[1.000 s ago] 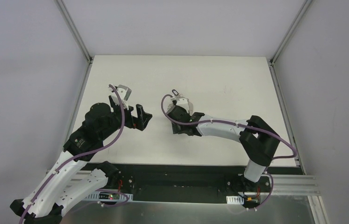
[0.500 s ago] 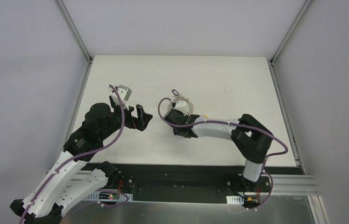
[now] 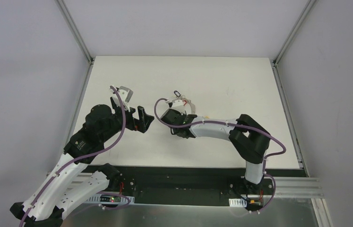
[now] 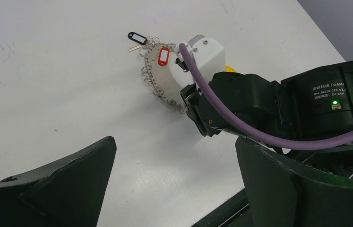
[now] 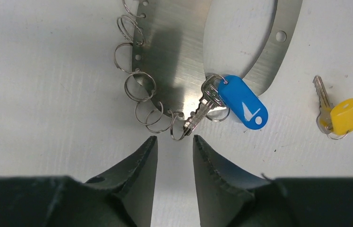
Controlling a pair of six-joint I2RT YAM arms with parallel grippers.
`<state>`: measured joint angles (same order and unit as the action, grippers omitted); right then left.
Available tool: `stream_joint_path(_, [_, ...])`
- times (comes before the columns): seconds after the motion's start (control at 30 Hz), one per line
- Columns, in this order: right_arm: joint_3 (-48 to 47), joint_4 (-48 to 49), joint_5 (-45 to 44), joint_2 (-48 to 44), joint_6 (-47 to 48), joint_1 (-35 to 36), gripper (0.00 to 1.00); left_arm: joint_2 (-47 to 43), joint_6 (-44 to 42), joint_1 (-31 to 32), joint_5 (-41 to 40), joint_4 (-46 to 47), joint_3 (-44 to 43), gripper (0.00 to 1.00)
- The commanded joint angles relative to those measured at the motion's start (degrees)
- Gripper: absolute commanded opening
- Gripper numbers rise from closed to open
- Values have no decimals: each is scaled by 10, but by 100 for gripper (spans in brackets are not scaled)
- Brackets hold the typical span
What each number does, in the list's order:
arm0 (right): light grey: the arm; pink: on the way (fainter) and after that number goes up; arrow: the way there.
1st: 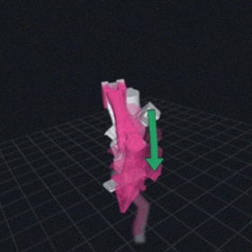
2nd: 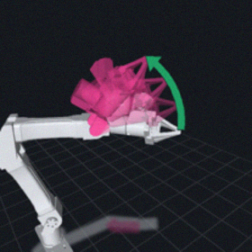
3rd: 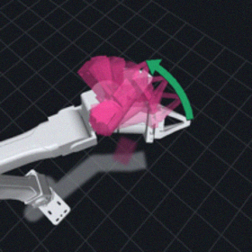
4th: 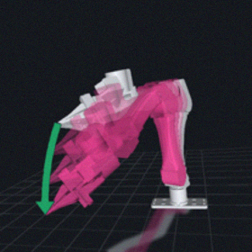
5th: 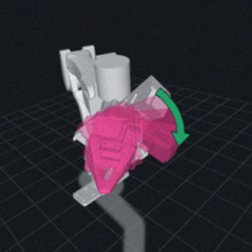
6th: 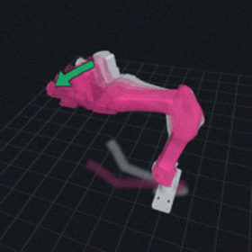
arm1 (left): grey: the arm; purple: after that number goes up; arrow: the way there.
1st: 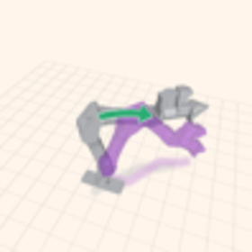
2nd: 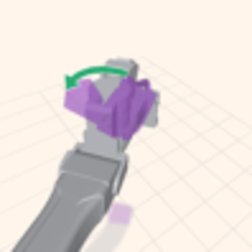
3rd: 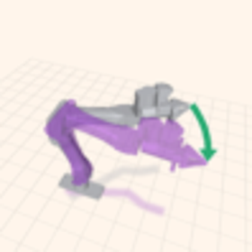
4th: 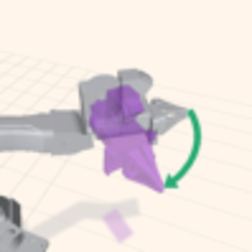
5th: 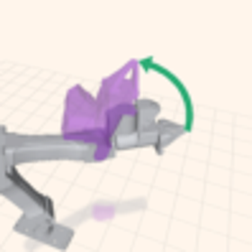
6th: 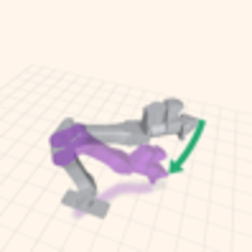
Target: Put the keys on the keyring
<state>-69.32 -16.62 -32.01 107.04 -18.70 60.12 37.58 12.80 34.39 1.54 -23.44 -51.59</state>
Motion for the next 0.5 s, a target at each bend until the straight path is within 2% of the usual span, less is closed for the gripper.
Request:
stream_joint_path(0.0, [-25,-19,-27,8,26,4,35,0,3,-7,14,1,4,99])
stream_joint_path(0.47, [-52,-21,-26,36,96,4,34,-1,1,-7,15,1,4,99])
